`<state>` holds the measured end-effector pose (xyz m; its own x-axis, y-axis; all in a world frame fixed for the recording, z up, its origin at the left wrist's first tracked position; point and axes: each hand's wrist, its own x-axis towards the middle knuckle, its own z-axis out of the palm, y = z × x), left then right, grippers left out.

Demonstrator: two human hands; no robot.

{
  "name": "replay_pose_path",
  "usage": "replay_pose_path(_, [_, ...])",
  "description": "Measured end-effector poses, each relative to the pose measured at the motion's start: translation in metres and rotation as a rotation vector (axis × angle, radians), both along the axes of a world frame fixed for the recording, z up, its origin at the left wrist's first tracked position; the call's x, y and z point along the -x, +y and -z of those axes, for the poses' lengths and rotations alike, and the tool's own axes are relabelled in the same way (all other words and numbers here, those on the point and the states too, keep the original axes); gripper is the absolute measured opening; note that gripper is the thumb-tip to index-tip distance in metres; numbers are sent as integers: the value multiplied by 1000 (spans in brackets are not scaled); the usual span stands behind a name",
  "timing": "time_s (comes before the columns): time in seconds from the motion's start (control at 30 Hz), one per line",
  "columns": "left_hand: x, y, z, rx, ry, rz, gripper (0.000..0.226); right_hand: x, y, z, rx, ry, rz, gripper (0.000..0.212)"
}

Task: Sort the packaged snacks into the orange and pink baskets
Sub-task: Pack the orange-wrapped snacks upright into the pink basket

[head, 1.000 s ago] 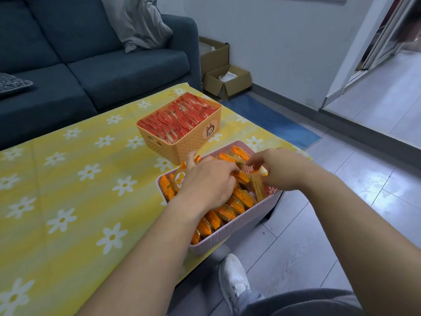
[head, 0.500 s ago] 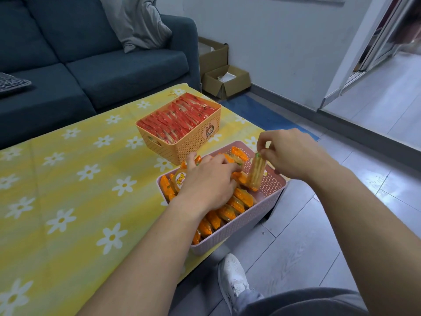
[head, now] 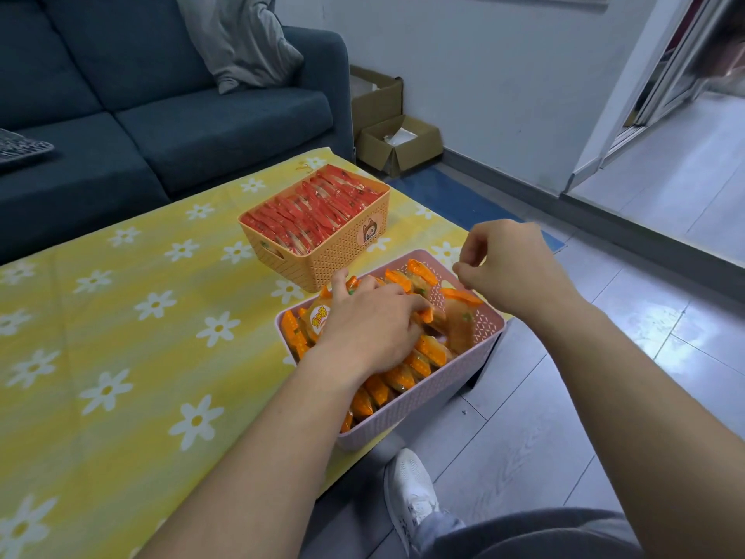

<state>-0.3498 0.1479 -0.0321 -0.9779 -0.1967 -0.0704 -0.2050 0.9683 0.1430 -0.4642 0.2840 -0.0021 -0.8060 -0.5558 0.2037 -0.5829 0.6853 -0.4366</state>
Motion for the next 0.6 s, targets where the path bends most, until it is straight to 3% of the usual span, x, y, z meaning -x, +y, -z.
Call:
replay_pose_path(0.07, [1, 0, 1, 9, -8, 4, 42, -3, -2, 3, -98, -38, -52, 5])
replay_pose_path(0.2, [2, 0, 2, 15, -20, 9, 43, -11, -8, 15, -431, -91, -117, 42])
replay_pose_path(0.3, [3, 1, 2, 14, -20, 2, 44, -14, -13, 21, -574, -45, -108, 42])
replay_pose_path(0.4, [3, 2, 2, 16, -16, 0, 43, -17, -14, 16, -607, -12, -68, 31])
replay_pose_path(0.53, [2, 1, 1, -1, 0, 1, 42, -16, -9, -2, -541, 198, 48, 31])
replay_pose_path(0.6, [1, 1, 1, -13, 14, 0, 41, -13, -6, -11, -465, 215, 61, 37])
